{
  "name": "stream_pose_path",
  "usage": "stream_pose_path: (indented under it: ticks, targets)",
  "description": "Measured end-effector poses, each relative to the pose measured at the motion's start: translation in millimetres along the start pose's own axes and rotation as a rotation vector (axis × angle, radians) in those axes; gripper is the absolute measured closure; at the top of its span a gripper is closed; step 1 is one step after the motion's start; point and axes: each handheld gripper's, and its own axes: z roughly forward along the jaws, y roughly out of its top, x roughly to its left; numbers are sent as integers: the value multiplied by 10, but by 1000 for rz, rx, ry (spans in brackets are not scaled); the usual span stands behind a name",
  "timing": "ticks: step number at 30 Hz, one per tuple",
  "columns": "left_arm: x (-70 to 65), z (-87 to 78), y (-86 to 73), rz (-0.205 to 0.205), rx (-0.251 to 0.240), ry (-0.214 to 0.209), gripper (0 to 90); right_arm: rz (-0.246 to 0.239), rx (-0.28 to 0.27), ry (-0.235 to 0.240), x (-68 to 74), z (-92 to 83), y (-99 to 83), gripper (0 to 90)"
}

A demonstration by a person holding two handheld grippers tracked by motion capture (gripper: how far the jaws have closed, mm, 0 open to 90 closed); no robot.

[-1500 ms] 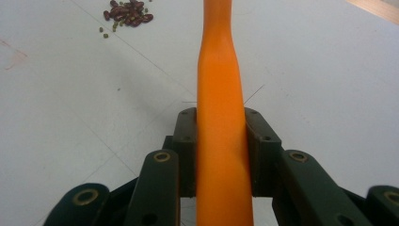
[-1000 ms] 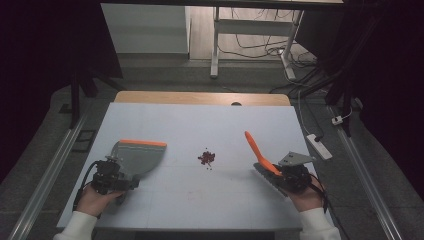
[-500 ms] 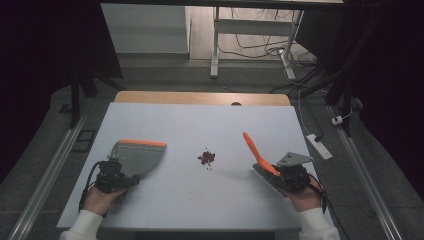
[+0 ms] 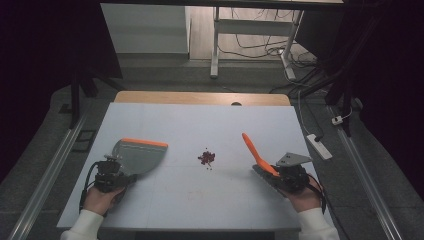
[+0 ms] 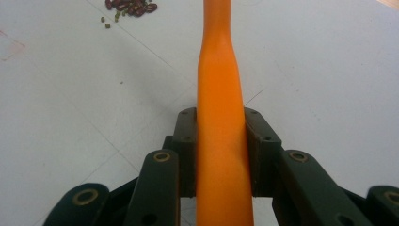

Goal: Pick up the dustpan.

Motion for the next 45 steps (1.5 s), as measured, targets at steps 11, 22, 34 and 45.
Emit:
stream_pose_path:
  ticks: [11, 22, 34, 45]
  targets:
    - [46, -21, -5, 5, -22, -16, 613, -2, 0, 2, 5, 6, -1, 703]
    - [97, -54, -5, 34, -68, -59, 613, 0, -19, -13, 4, -24, 7, 703]
    - [150, -63, 71, 136, -165, -152, 614, 16, -45, -35, 3, -62, 24, 703]
    - [163, -75, 98, 226, -224, -204, 614, 21, -68, -52, -3, -115, 53, 703]
